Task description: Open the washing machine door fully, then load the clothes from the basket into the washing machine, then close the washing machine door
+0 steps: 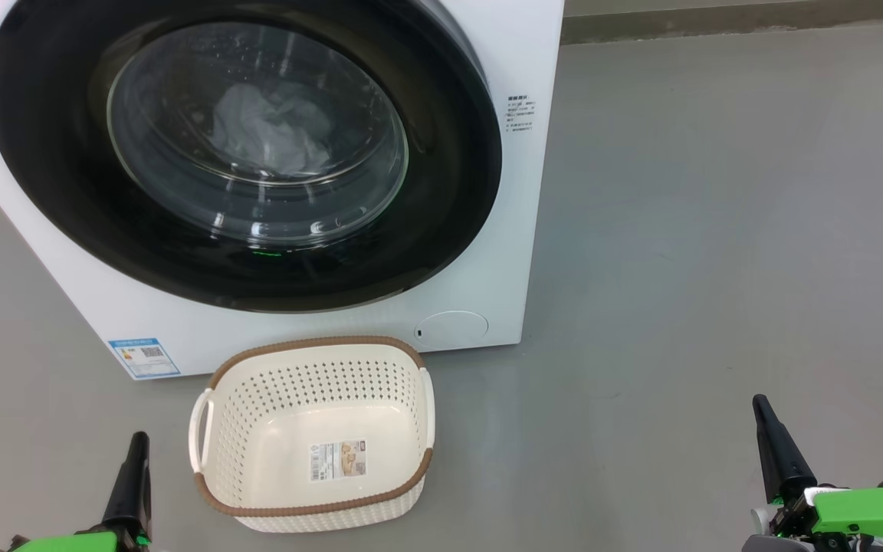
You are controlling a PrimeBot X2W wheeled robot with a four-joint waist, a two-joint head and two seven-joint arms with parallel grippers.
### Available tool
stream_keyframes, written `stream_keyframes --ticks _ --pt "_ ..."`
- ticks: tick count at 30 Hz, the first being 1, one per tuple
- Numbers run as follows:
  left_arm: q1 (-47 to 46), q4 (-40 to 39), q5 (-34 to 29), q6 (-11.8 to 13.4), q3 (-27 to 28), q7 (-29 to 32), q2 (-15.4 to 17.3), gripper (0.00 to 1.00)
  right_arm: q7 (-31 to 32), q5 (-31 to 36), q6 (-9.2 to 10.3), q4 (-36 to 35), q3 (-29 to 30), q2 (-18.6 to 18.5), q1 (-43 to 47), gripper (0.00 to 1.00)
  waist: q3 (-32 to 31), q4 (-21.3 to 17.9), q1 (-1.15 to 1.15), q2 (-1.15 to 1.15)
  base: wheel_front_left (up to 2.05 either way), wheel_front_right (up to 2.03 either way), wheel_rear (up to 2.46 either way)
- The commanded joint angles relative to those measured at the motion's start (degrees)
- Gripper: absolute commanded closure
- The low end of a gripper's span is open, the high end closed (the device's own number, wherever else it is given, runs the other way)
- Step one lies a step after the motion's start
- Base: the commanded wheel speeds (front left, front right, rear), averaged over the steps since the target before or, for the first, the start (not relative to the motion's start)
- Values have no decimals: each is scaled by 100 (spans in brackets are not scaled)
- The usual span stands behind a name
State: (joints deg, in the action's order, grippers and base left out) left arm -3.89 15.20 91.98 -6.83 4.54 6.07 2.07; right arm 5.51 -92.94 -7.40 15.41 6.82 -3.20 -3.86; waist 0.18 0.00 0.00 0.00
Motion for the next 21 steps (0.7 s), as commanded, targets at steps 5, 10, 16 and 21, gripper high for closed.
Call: stream_keyframes --ticks 5,10,16,21 --pt "-230 -115 18 -66 198 42 85 100 43 22 -9 -142 -97 -18 -225 100 0 0 0 0 0 0 0" --pt "-230 -115 17 -66 199 42 85 100 47 26 -9 -142 -92 -15 -226 100 0 0 0 0 0 0 0" --pt "-230 -115 17 -66 199 43 84 100 52 30 -9 -141 -87 -11 -226 100 0 0 0 0 0 0 0" --pt "-230 -115 16 -66 200 43 84 100 55 34 -9 -141 -82 -8 -227 100 0 0 0 0 0 0 0"
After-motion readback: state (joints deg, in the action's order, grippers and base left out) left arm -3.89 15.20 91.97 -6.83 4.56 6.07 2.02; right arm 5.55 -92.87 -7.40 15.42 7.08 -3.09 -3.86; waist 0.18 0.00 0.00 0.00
